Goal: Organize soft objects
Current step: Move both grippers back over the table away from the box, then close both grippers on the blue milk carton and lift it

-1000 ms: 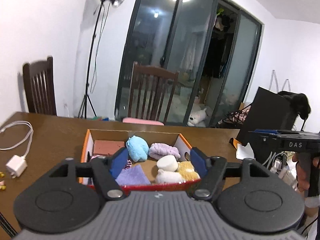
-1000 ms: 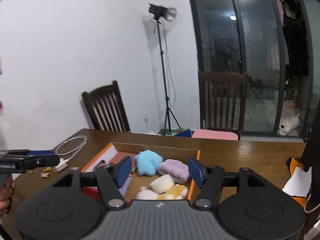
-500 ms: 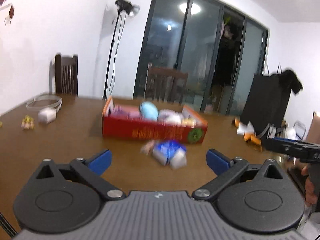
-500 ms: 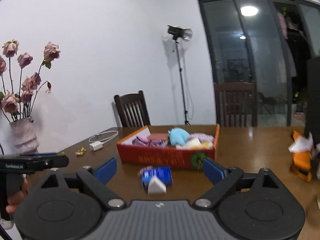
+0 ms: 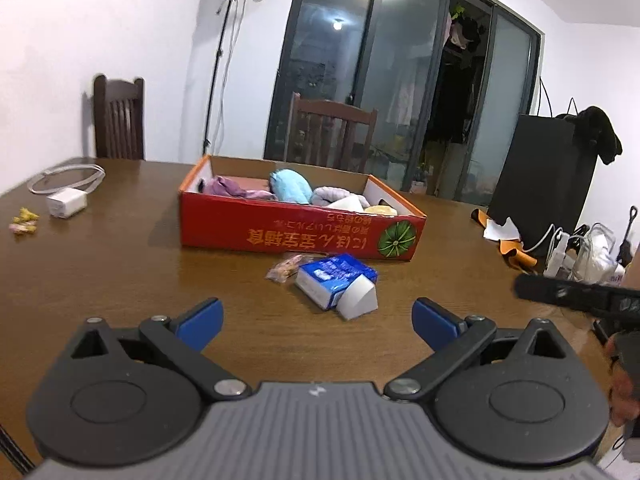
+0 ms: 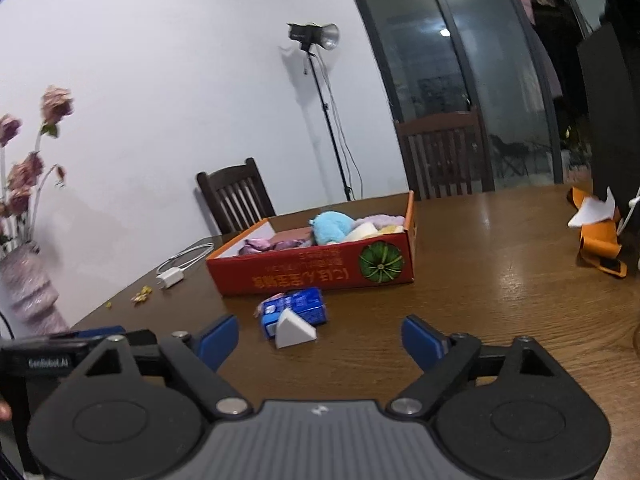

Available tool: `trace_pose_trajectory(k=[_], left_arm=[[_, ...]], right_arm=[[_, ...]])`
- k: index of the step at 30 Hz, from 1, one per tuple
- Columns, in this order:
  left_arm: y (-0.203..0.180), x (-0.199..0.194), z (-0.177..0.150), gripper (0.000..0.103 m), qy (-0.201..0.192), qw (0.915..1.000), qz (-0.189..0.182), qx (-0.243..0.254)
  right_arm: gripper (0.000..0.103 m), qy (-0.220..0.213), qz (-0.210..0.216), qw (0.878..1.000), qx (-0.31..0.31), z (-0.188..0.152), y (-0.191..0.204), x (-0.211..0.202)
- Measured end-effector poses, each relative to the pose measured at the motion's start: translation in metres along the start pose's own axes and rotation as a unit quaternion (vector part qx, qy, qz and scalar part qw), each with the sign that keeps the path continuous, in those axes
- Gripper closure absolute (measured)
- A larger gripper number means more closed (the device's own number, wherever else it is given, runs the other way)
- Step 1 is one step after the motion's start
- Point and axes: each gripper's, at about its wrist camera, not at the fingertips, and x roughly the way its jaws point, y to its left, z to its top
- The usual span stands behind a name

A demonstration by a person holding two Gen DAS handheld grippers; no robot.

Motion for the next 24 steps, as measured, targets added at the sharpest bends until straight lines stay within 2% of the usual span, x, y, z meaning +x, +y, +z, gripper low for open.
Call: trace_pose_trajectory(k=[1,2,4,5,6,8,10,12,15,20,22,24], left_arm=[[0.002,0.01,0.005,0.004,0.001,1.0,-0.005,-0.009],[0.006,0.023,0.011,0.01,0.003,0.9998,-0.011,-0.017],[0.015,0.053,0.023,0.029,0.017,0.9989,-0.026,-0.034],[0.02,0.073,0.03,0.048,0.043,0.9976,-0.028,-0.047],[0.023,0.093,0.035,0.059,0.071,0.9953,-0.032,-0.057],[0.027,0.126,0.038,0.068,0.115,0.9902,-0.035,-0.071],[0.026,0.146,0.033,0.071,0.133,0.9872,-0.048,-0.074],[0.03,0.155,0.032,0.072,0.127,0.986,-0.059,-0.09],[0.044,0.164,0.033,0.073,0.118,0.9835,-0.072,-0.117],[0.062,0.17,0.029,0.072,0.128,0.9736,-0.091,-0.165],[0.062,0.171,0.028,0.072,0.126,0.9731,-0.096,-0.167],[0.056,0.17,0.029,0.072,0.122,0.9761,-0.092,-0.155]], right_arm=[[0.025,0.004,-0.001,1.0,-0.002,0.004,-0.001,0.01],[0.029,0.007,-0.003,1.0,-0.004,0.007,-0.003,0.02],[0.034,0.018,0.003,1.0,-0.004,0.016,-0.006,0.049],[0.043,0.027,0.008,1.0,0.001,0.021,-0.009,0.067],[0.05,0.039,0.014,0.999,0.006,0.025,-0.01,0.082],[0.058,0.062,0.03,0.997,0.02,0.034,-0.013,0.117],[0.063,0.084,0.044,0.995,0.034,0.037,-0.017,0.151],[0.067,0.099,0.044,0.993,0.039,0.037,-0.018,0.175],[0.08,0.124,0.058,0.989,0.049,0.03,-0.019,0.193],[0.081,0.133,0.078,0.986,0.068,0.027,-0.025,0.189],[0.081,0.135,0.077,0.986,0.065,0.026,-0.023,0.19],[0.079,0.132,0.076,0.986,0.061,0.024,-0.022,0.191]])
